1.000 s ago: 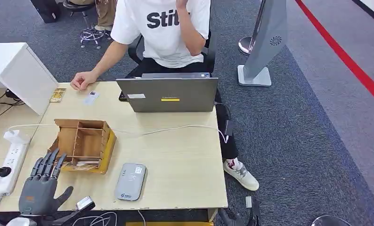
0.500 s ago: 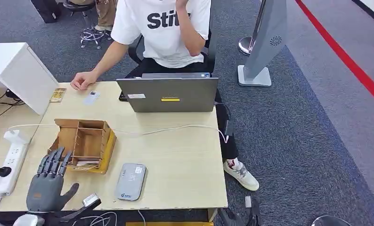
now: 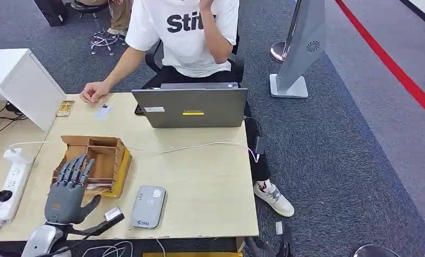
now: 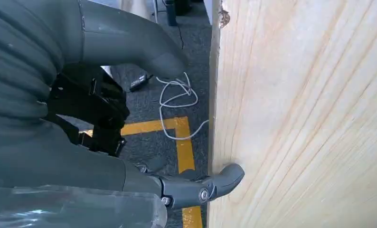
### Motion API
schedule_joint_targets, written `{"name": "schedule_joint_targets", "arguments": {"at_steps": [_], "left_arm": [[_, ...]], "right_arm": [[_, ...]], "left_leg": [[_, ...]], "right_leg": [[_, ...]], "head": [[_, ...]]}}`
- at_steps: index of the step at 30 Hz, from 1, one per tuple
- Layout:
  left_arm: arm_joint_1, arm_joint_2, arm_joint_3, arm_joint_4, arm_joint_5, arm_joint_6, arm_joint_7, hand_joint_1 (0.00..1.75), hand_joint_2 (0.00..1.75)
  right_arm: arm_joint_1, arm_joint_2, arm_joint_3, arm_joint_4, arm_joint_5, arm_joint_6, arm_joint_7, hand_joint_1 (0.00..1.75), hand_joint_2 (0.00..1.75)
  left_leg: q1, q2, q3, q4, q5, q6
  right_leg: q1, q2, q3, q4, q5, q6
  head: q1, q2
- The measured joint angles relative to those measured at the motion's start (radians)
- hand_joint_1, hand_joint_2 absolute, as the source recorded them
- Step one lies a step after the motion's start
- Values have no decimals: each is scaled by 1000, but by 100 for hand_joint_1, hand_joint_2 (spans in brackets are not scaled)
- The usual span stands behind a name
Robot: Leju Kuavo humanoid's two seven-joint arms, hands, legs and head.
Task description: Pass the card to the sensor for recognition and then transmit it.
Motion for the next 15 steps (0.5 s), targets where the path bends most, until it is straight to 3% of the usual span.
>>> {"name": "schedule_joint_targets", "arguments": {"at_steps": [5, 7, 8, 15], "left_arm": [[-11, -5, -2, 19, -2, 2, 7, 0, 175], [-12, -5, -2, 23, 8, 3, 7, 161, 175], [-12, -5, -2, 23, 12, 3, 8, 175, 175], [-12, -5, -2, 23, 22, -1, 8, 175, 175]], "right_arm": [[0, 0, 2, 0, 0, 1, -1, 0, 175], [0, 0, 4, 0, 0, 1, -2, 0, 175], [0, 0, 4, 0, -1, 1, -2, 0, 175], [0, 0, 5, 0, -1, 1, -2, 0, 175]], "left_leg": [[0, 0, 0, 0, 0, 0], [0, 0, 0, 0, 0, 0], [0, 0, 0, 0, 0, 0], [0, 0, 0, 0, 0, 0]], "right_leg": [[0, 0, 0, 0, 0, 0], [0, 0, -1, 0, 0, 0], [0, 0, -1, 0, 0, 0], [0, 0, -1, 0, 0, 0]], "head": [[0, 0], [0, 0], [0, 0], [0, 0]]}}
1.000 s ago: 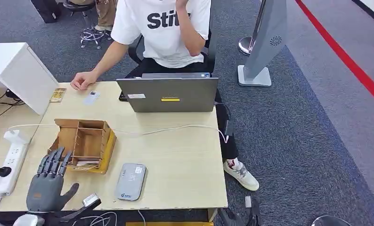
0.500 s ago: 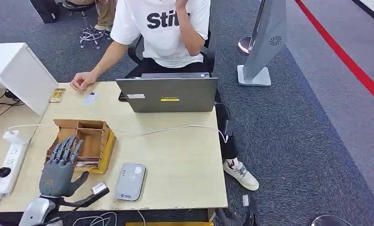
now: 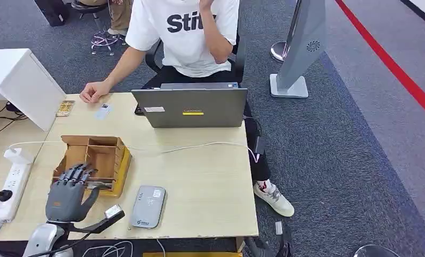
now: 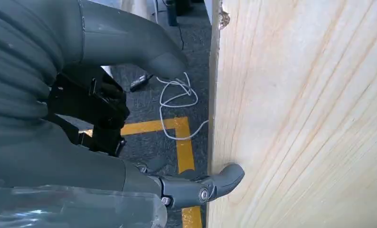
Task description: Pass the card to the sensor for recognition and then transmit it.
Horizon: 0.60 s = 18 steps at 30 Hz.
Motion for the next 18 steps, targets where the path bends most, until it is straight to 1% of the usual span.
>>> {"name": "schedule_joint_targets", "arguments": {"at_steps": [10, 15, 18], "left_arm": [[0, 0, 0, 8, 4, 0, -2, 175, 175], [-3, 0, 0, 8, 26, 6, -18, 175, 175], [-8, 0, 0, -32, 47, -1, -18, 175, 175]], "right_arm": [[0, 0, 2, 0, 0, 0, 0, 0, 175], [0, 0, 3, 0, -1, -1, 0, 0, 175], [0, 0, 4, 0, -2, -2, 1, 0, 175]], "left_leg": [[0, 0, 0, 0, 0, 0], [0, 0, 0, 0, 0, 0], [0, 0, 0, 0, 0, 0]], "right_leg": [[0, 0, 0, 0, 0, 0], [0, 0, 0, 0, 0, 0], [0, 0, -1, 0, 0, 0]], "head": [[0, 0], [0, 0], [0, 0]]}}
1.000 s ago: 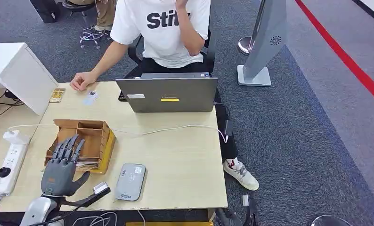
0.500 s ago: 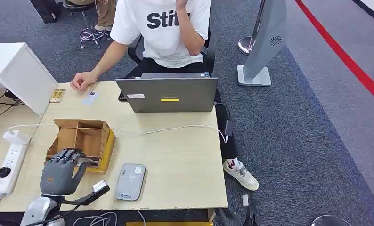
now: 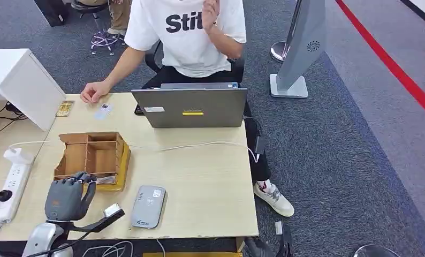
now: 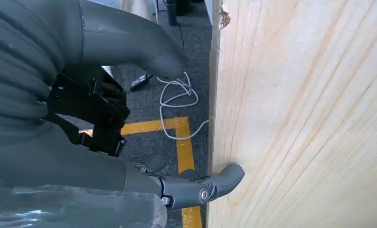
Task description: Pass the card to the sensor for recognition and then transmit it.
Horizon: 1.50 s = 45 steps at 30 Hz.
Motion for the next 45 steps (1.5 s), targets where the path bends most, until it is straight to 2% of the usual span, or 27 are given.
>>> {"name": "schedule_joint_targets", "arguments": {"at_steps": [6, 13, 37, 38, 39, 45], "left_arm": [[-65, 0, -6, -125, 8, -42, 26, 175, 175], [-108, 0, -16, -200, 7, -49, 29, 175, 175], [-155, 11, -23, -210, 32, -66, 47, 175, 175], [-155, 12, -23, -208, 35, -63, 47, 152, 175], [-155, 14, -23, -207, 37, -60, 47, 0, 175], [-114, 18, -23, -213, 26, -24, 29, 0, 175]], "right_arm": [[-3, 0, 4, 0, 0, -8, 10, 0, 175], [-6, 0, 5, 0, 1, -13, 15, 0, 175], [-9, 0, 6, 0, 2, -14, 16, 0, 175], [-9, 0, 6, 0, 1, -14, 16, 0, 175], [-9, 0, 6, 0, 1, -14, 16, 0, 175], [-8, 0, 6, 0, -7, -13, 10, 0, 175]], "left_leg": [[0, 0, 0, 0, 0, 0], [0, 0, 0, 0, 0, 0], [0, 1, 0, 0, 0, 0], [0, 1, 0, 0, 0, 0], [0, 1, 0, 0, 0, 0], [0, 1, -1, 0, 0, -1]], "right_leg": [[0, 0, 1, 0, 1, 0], [0, 1, 0, 0, 1, 0], [0, 1, 0, 0, 1, 0], [0, 1, 0, 0, 1, 0], [0, 1, 0, 0, 1, 0], [0, 2, 0, 0, 1, 0]], "head": [[0, 0], [0, 0], [0, 0], [0, 0], [0, 0], [0, 0]]}}
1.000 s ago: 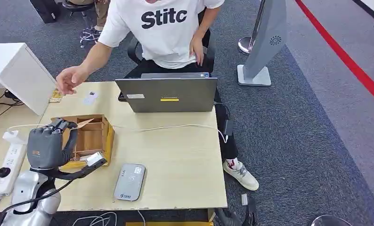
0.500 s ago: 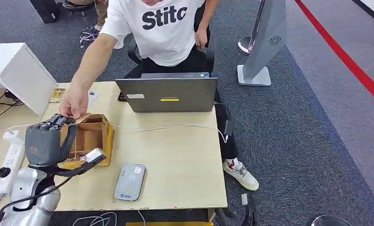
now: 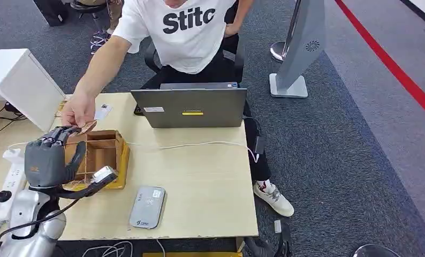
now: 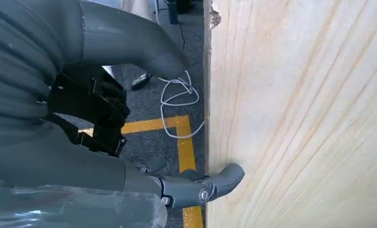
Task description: Pass the card to the sensor for recognition and then transmit it.
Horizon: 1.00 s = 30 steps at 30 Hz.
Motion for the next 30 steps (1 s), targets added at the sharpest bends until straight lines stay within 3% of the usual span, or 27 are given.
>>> {"name": "schedule_joint_targets", "arguments": {"at_steps": [9, 16, 22, 28, 30], "left_arm": [[282, 50, 0, -151, -61, 61, 9, 0, 175], [406, 94, 25, -182, 0, 64, 20, 0, 175], [478, 108, 106, -183, 74, 56, -29, 0, 175], [495, 109, 139, -183, 94, 33, -39, 0, 175], [488, 107, 166, -166, 119, 13, -74, 0, 175]], "right_arm": [[12, 0, 0, 0, -26, 14, -32, 0, 175], [19, 0, -2, 0, -36, 20, -45, 0, 175], [23, 0, -3, 0, -42, 29, -48, 0, 175], [23, 0, -3, 0, -44, 32, -48, 0, 175], [23, 0, -3, 0, -41, 33, -47, 0, 175]], "left_leg": [[0, 1, 0, 0, -3, 0], [0, 0, 0, -1, -3, -1], [0, 0, 0, -1, -3, -1], [0, -1, 0, -1, -3, -1], [0, -1, 0, -1, -3, -1]], "right_leg": [[0, 0, -1, 0, -2, 0], [0, 0, 0, 0, -3, 0], [0, -1, 0, 0, -3, 0], [0, -1, 0, 0, -3, 0], [0, -1, 0, 0, -3, 0]], "head": [[0, 0], [0, 0], [0, 0], [0, 0], [0, 0]]}}
